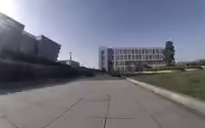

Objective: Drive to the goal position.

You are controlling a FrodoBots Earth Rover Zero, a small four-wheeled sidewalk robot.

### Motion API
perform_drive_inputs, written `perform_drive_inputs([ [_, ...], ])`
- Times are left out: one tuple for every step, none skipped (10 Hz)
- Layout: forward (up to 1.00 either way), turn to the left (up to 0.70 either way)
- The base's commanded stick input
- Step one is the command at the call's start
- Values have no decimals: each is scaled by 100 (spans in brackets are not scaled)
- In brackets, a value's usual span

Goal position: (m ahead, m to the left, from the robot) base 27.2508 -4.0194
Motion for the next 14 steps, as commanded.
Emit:
perform_drive_inputs([
  [100,0],
  [100,0],
  [100,0],
  [100,0],
  [100,0],
  [100,0],
  [100,0],
  [100,0],
  [100,0],
  [100,0],
  [100,0],
  [100,0],
  [100,0],
  [100,0],
])
